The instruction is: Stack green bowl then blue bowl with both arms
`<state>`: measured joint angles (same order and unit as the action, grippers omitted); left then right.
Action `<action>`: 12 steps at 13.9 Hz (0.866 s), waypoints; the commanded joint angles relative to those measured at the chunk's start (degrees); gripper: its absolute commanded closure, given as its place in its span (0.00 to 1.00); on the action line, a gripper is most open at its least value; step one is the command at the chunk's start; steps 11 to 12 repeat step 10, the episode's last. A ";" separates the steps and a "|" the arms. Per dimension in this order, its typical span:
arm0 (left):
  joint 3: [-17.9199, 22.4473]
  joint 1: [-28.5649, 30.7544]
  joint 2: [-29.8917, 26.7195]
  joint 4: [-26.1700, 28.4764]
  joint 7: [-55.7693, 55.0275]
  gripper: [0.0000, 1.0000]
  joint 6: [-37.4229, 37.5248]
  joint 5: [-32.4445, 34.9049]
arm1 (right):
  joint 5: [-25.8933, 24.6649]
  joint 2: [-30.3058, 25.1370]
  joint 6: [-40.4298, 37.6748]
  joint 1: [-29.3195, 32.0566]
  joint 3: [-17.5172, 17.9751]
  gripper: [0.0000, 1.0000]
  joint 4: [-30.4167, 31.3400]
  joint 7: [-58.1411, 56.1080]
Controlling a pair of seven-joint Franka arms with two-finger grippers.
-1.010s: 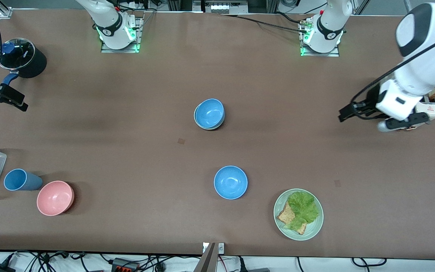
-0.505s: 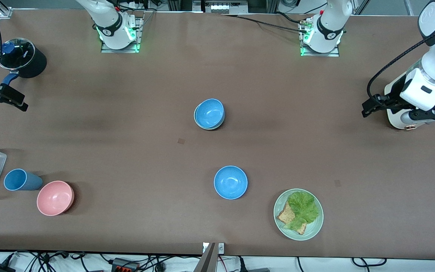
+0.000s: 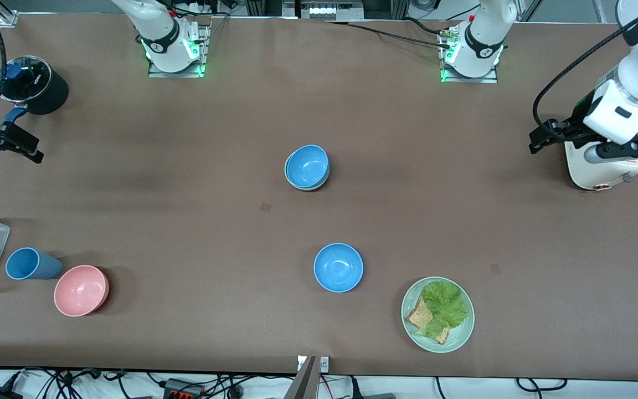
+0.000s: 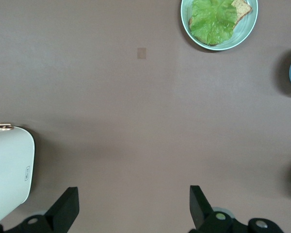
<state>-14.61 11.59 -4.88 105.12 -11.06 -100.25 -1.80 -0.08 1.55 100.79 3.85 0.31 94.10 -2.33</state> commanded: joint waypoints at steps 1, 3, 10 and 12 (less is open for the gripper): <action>1.60 -0.87 -0.57 -0.35 1.13 0.00 0.76 0.48 | -0.10 -0.58 -0.60 -0.07 0.22 0.00 -0.14 0.05; 1.16 -0.26 1.00 -1.05 1.39 0.00 1.11 0.30 | -0.10 -0.58 -0.60 -0.07 0.22 0.00 -0.14 0.05; 0.90 -0.34 1.63 -3.16 0.96 0.00 3.57 0.04 | -0.10 -0.67 -0.60 -0.16 0.22 0.00 -0.14 0.05; 0.90 -0.34 1.63 -3.16 0.96 0.00 3.57 0.04 | -0.10 -0.67 -0.60 -0.16 0.22 0.00 -0.14 0.05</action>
